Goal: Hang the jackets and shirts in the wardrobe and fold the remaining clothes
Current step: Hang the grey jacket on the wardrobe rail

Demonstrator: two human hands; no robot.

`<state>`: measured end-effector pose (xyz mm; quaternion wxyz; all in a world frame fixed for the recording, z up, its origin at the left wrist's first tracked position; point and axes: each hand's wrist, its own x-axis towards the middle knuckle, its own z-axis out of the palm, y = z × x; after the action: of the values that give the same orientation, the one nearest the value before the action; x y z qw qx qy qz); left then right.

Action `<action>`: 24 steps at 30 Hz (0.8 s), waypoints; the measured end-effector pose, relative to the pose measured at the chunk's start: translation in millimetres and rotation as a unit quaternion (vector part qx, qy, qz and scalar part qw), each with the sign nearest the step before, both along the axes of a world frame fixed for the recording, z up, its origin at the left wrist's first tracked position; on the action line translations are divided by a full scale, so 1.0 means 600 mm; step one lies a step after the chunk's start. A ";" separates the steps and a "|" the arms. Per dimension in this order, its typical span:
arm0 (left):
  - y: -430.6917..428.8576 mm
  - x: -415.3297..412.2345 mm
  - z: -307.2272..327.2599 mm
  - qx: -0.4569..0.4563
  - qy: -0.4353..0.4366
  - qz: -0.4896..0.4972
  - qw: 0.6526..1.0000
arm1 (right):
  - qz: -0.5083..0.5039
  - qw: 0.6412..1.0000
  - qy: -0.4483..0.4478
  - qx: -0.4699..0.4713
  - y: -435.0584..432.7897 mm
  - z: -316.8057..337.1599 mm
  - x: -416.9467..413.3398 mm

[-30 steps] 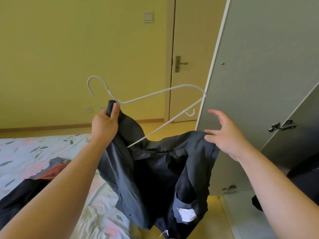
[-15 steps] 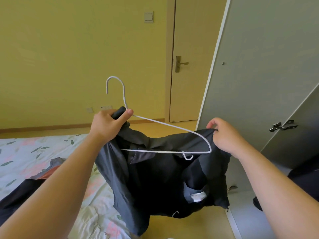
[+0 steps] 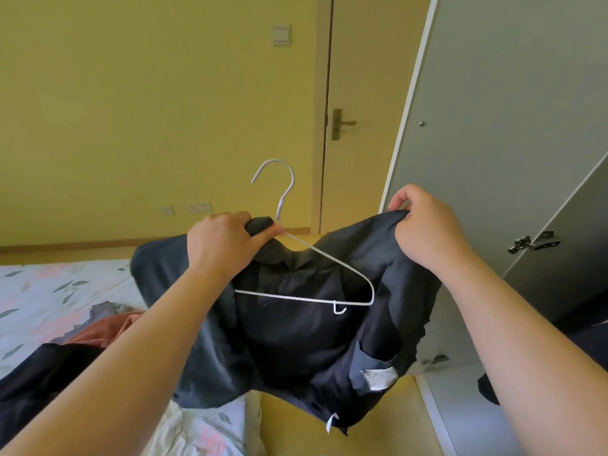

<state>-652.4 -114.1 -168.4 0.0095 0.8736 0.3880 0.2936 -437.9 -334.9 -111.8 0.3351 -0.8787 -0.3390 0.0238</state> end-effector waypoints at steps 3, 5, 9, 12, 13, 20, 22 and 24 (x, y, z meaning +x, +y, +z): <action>-0.014 0.017 0.013 0.044 0.001 0.052 0.998 | -0.007 0.999 -0.022 0.044 -0.002 0.018 -0.021; -0.024 0.032 0.021 0.035 -0.028 0.051 0.998 | 0.010 0.994 -0.027 0.103 0.002 0.025 -0.050; -0.042 0.052 0.033 -0.037 -0.131 -0.009 0.991 | 0.167 0.975 0.033 0.145 0.000 0.014 -0.114; -0.051 0.052 0.038 -0.051 -0.178 -0.056 0.981 | 0.296 0.943 0.149 0.034 -0.014 0.005 -0.111; -0.054 0.051 0.040 -0.054 -0.188 -0.071 0.978 | 0.280 0.945 0.153 0.071 -0.018 0.005 -0.103; -0.070 0.055 0.046 -0.092 -0.248 -0.149 0.953 | 0.087 0.994 -0.013 -0.061 -0.032 0.000 -0.039; -0.072 0.062 0.049 -0.109 -0.256 -0.155 0.948 | 0.110 0.989 0.055 -0.086 -0.031 -0.007 -0.034; -0.074 0.069 0.054 -0.122 -0.263 -0.159 0.944 | 0.120 0.991 0.024 -0.055 -0.032 -0.013 -0.037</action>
<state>-611.0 -158.3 -136.1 0.2637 0.8079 0.2611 0.4578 -459.8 -354.3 -119.8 0.2888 -0.8481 -0.4319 0.1040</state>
